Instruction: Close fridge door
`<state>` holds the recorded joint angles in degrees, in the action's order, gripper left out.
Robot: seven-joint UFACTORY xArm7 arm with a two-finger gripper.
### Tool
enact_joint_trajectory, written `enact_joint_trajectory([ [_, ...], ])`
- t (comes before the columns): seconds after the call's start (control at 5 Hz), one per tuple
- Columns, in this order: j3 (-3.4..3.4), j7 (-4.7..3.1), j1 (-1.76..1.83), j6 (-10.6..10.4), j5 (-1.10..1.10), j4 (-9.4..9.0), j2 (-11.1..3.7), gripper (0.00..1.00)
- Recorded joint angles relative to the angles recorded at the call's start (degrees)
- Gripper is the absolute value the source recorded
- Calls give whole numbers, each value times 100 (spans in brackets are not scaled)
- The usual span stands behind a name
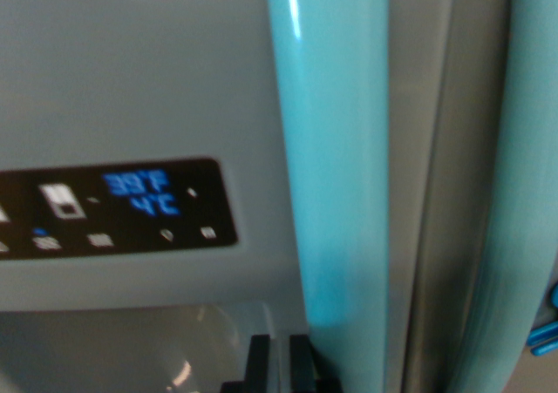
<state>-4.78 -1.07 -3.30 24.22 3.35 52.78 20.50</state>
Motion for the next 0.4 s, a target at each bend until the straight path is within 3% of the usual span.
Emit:
enact_joint_trajectory([
  [0.2, -33, 0, 0, 0, 0, 120, -197, 100],
  [0.4, -33, 0, 0, 0, 0, 120, -197, 100],
])
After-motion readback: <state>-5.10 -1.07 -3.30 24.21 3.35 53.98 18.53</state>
